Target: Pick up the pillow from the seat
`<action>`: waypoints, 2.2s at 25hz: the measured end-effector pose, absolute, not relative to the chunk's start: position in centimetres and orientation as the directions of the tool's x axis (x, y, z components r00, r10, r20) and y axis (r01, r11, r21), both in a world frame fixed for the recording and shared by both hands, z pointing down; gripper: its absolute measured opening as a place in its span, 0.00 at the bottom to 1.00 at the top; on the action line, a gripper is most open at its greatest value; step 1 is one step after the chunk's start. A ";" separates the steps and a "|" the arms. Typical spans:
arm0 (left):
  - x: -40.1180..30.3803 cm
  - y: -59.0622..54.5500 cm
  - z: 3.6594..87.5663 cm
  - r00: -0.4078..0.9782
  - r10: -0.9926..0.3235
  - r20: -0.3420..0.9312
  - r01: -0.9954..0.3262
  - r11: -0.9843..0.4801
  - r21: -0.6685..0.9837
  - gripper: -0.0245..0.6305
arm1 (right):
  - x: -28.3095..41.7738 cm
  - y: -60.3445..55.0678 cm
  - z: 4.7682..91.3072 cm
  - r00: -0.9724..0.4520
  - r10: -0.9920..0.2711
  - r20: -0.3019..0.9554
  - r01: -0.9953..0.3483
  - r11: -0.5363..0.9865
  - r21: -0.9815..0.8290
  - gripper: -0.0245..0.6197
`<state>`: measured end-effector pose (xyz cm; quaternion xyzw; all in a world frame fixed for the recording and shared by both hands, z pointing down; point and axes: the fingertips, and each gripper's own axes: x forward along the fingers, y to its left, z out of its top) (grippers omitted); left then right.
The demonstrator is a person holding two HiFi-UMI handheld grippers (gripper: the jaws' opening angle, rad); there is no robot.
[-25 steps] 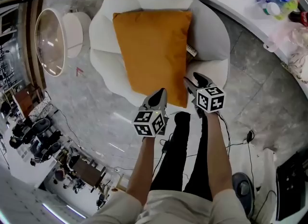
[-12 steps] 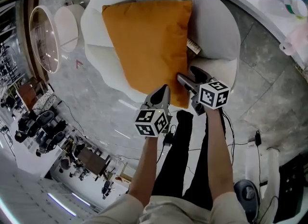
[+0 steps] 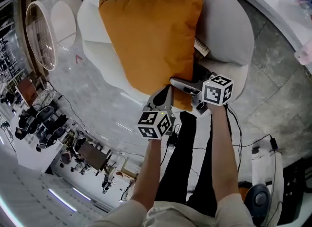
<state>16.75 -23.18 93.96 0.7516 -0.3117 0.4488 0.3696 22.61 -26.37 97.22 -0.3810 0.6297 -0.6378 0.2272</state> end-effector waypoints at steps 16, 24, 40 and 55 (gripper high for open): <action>17.2 -23.8 94.6 0.439 -0.222 0.871 -0.845 -0.432 0.315 0.05 | 20.0 -29.0 98.8 -0.714 -0.673 0.193 -0.147 -0.126 -0.981 0.88; 16.7 -24.0 94.8 0.433 -0.243 0.868 -0.851 -0.427 0.305 0.05 | 19.0 -29.3 99.3 -0.751 -0.610 0.251 -0.189 -0.166 -0.968 0.88; 12.3 -24.6 90.5 0.504 -0.298 0.811 -0.833 -0.416 0.365 0.05 | 16.8 -28.7 95.8 -0.619 -0.635 0.463 -0.359 -0.296 -0.885 0.58; 6.1 -25.6 80.2 0.550 -0.334 0.765 -0.789 -0.508 0.345 0.05 | 12.3 -26.6 86.4 -0.507 -0.585 0.634 -0.578 -0.316 -0.753 0.52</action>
